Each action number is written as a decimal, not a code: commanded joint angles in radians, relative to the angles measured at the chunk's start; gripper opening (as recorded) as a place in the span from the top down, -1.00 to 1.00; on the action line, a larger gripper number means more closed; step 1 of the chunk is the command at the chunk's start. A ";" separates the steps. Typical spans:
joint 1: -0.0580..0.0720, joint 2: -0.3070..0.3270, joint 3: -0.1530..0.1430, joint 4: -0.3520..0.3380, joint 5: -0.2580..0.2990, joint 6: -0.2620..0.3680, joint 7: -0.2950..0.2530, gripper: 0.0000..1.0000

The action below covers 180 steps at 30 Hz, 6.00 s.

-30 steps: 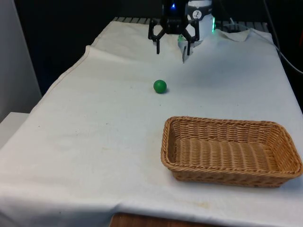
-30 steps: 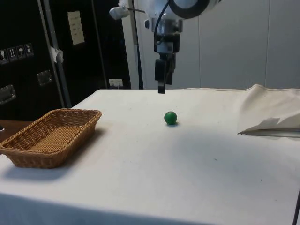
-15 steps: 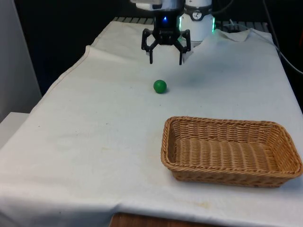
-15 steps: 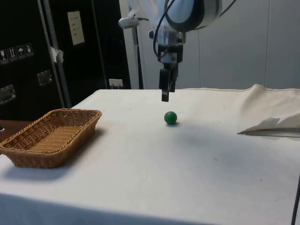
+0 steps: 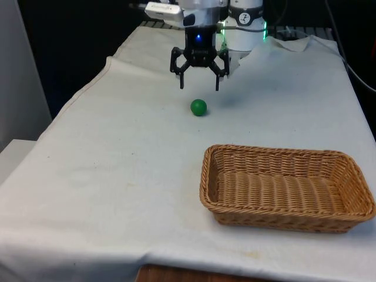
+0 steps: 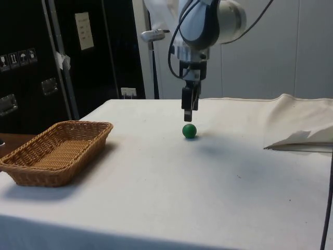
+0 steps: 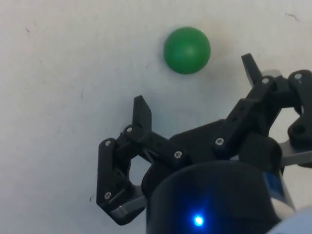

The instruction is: Pick up the ball and place it into the basket.

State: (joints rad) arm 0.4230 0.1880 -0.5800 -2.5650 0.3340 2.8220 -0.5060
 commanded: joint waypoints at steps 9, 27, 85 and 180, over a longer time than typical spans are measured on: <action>-0.014 0.039 0.034 0.013 0.088 0.040 -0.067 -1.00; 0.000 0.146 0.028 0.062 0.105 0.048 -0.052 -1.00; 0.034 0.079 0.026 0.081 0.116 0.018 0.011 1.00; 0.033 0.145 0.188 0.715 -0.144 -0.478 0.382 1.00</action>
State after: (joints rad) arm 0.4600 0.3140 -0.3980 -1.8710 0.1770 2.3540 -0.1220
